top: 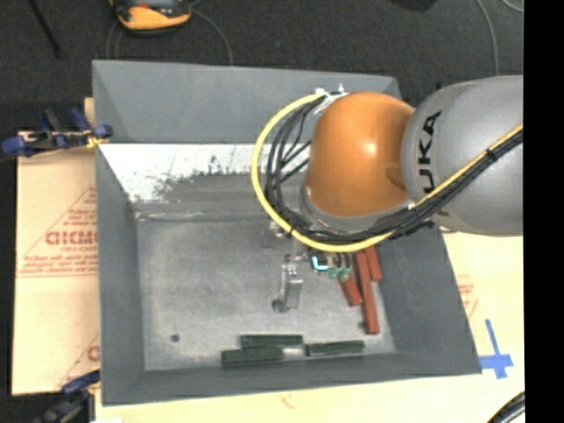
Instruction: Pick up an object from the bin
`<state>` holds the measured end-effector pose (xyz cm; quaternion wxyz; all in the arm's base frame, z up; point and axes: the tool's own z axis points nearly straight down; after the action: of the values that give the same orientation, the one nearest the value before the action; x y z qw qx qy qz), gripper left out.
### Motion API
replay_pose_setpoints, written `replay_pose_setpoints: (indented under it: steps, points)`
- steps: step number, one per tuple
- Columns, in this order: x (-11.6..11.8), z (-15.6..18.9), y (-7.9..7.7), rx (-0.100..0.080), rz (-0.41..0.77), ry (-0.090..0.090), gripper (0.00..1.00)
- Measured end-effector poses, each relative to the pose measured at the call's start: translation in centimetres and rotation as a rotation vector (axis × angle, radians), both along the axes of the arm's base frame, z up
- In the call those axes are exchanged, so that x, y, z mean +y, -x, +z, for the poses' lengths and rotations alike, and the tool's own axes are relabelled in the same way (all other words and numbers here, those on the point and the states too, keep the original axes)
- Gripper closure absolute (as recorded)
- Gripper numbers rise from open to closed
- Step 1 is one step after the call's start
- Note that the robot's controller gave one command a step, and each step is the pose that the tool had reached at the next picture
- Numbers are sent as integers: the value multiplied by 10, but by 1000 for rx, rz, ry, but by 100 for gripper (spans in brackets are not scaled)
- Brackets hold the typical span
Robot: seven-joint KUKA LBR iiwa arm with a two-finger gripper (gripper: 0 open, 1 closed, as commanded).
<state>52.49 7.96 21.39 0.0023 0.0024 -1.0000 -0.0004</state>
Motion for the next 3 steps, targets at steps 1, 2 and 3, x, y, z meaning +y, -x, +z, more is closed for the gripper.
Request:
replay_pose_setpoints:
  steps: [1, 2, 3]
  points:
    - [0, 4, -2, -8, -2, -1, 0]
    - [-9, -35, 9, -15, 45, 0, 0]
    - [-5, -99, 28, -11, 245, 1, 0]
